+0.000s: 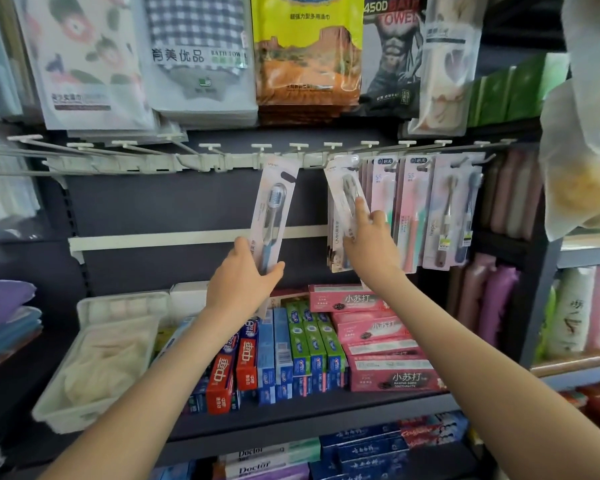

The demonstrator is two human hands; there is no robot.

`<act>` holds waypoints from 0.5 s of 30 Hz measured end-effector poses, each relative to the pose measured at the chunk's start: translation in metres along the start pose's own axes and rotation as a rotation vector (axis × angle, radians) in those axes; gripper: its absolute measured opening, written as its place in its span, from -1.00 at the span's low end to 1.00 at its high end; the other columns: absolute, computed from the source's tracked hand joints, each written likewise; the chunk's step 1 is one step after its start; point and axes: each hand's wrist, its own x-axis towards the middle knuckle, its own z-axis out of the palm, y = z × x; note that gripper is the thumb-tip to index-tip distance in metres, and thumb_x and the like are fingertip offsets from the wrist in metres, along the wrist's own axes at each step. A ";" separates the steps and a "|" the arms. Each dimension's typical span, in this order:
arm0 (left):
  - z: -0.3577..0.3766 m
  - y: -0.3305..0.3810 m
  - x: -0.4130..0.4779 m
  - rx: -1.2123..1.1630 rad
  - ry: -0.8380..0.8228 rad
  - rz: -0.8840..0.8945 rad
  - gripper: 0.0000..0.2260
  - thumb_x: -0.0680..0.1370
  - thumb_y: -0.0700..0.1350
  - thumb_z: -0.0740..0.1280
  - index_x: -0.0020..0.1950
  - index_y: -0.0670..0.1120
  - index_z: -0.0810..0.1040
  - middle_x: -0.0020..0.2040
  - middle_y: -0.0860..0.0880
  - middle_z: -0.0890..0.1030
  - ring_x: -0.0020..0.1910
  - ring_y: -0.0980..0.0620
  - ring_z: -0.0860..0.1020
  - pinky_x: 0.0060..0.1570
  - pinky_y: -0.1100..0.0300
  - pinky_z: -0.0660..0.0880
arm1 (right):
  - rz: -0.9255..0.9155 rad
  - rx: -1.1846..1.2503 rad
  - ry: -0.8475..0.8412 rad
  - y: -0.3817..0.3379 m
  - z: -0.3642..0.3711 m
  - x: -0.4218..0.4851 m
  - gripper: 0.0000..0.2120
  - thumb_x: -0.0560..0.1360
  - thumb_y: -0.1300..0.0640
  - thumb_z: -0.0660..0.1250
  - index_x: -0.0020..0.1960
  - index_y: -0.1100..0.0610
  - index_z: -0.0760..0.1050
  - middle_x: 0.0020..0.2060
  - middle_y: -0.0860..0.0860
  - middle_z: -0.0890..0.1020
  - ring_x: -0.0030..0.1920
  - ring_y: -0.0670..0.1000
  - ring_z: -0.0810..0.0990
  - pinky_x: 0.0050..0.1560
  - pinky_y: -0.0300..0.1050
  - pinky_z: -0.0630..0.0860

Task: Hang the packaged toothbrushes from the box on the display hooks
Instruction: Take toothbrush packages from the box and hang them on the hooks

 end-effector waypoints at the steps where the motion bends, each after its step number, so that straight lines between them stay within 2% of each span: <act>1: -0.001 -0.001 0.001 0.008 0.008 0.008 -0.59 0.53 0.19 0.31 0.07 -0.07 0.24 -0.08 -0.02 0.46 -0.19 0.00 0.46 -0.44 0.24 0.25 | 0.000 -0.004 0.006 0.001 0.001 0.001 -0.30 0.58 0.18 0.23 0.57 0.06 -0.09 0.34 0.16 0.28 0.16 0.18 0.45 -0.16 -0.06 0.46; 5: -0.008 -0.004 0.008 0.051 0.040 0.022 -0.61 0.53 0.17 0.32 0.06 -0.06 0.22 -0.07 -0.01 0.42 -0.17 -0.03 0.43 -0.31 0.14 0.32 | 0.039 -0.009 0.004 0.008 -0.001 0.010 -0.35 0.59 0.18 0.19 0.57 0.09 -0.08 0.32 0.16 0.30 0.16 0.20 0.44 -0.17 -0.07 0.35; 8: -0.008 -0.005 0.013 0.065 0.055 0.021 -0.61 0.53 0.17 0.32 0.05 -0.07 0.24 -0.10 -0.02 0.44 -0.20 -0.03 0.44 -0.37 0.15 0.29 | 0.051 0.021 0.015 0.006 0.001 0.016 -0.37 0.60 0.13 0.21 0.55 0.12 -0.03 0.26 0.18 0.33 0.11 0.20 0.48 -0.17 -0.03 0.42; 12: 0.001 0.000 0.014 0.067 0.026 0.008 -0.60 0.53 0.17 0.32 0.05 -0.07 0.23 -0.08 -0.02 0.43 -0.18 -0.03 0.43 -0.29 0.12 0.33 | 0.068 0.073 0.017 -0.006 0.012 0.022 -0.40 0.57 0.13 0.28 0.49 0.16 0.07 0.23 0.20 0.36 0.07 0.22 0.52 -0.10 0.05 0.55; 15: 0.011 0.005 0.014 0.064 0.024 0.004 -0.59 0.53 0.18 0.31 0.05 -0.07 0.22 -0.07 -0.02 0.43 -0.18 -0.02 0.44 -0.31 0.15 0.33 | 0.099 0.081 -0.010 -0.014 0.021 0.033 -0.46 0.55 0.20 0.30 0.43 0.18 0.12 0.21 0.20 0.35 -0.05 0.23 0.57 -0.18 0.03 0.53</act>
